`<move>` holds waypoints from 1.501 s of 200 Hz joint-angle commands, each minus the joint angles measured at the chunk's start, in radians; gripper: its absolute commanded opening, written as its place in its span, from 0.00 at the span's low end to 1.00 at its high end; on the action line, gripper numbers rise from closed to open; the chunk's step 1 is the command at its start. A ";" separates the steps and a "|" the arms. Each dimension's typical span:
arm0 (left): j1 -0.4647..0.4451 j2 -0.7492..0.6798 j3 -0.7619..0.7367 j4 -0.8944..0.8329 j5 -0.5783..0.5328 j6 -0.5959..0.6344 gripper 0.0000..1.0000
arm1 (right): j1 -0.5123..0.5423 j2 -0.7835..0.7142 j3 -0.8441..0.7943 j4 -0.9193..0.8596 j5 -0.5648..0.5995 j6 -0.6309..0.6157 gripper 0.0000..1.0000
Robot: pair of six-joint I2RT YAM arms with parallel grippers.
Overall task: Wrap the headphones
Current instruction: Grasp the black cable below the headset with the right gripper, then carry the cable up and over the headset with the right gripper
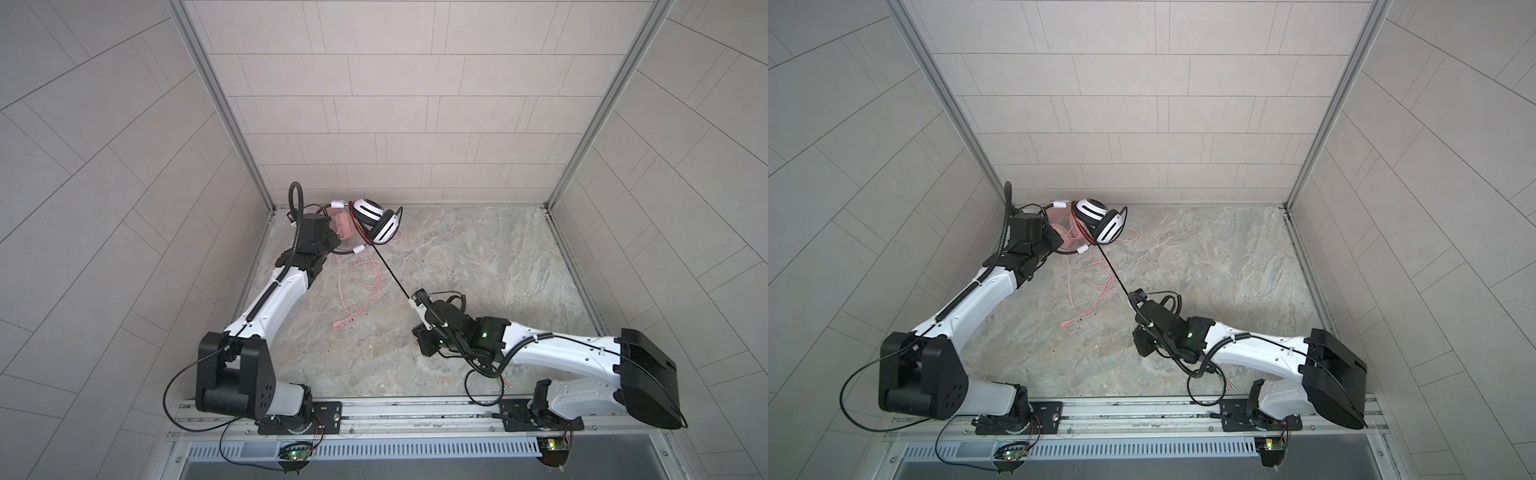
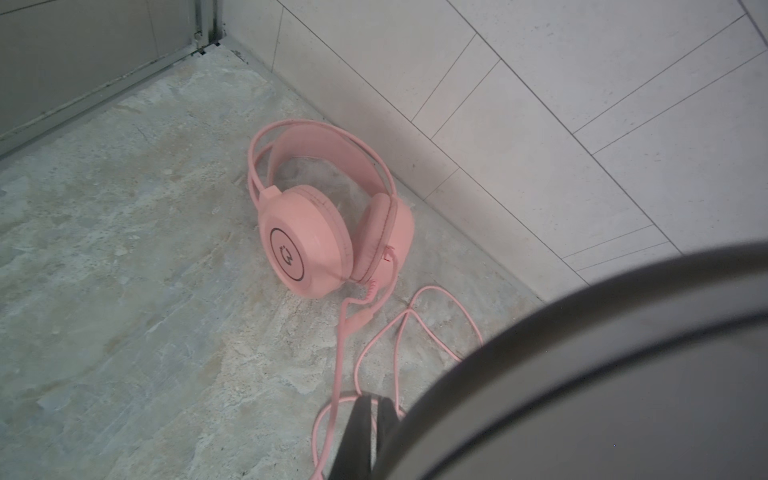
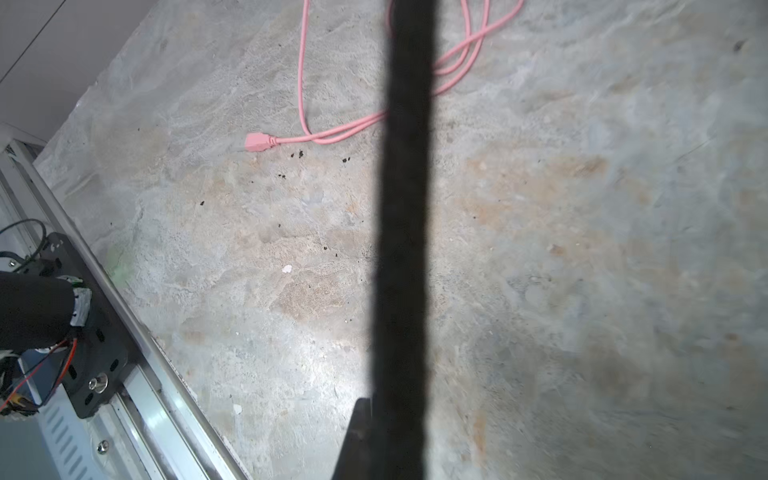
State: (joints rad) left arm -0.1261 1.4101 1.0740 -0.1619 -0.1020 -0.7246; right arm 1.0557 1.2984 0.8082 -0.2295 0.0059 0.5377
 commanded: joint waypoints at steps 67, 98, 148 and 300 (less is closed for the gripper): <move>0.006 0.021 0.099 0.002 -0.071 0.060 0.00 | 0.012 -0.168 0.181 -0.304 0.270 -0.216 0.00; -0.012 0.026 0.110 -0.011 -0.073 0.083 0.00 | 0.012 -0.200 0.256 -0.340 0.309 -0.253 0.00; -0.089 0.052 0.157 -0.050 -0.070 0.166 0.00 | 0.012 -0.209 0.337 -0.372 0.329 -0.285 0.00; -0.291 0.114 0.274 -0.173 -0.141 0.494 0.00 | 0.010 -0.262 0.417 -0.457 0.440 -0.344 0.00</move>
State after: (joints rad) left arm -0.4023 1.5211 1.3018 -0.3599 -0.2180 -0.2832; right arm 1.0622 1.0710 1.2194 -0.6716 0.4011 0.2020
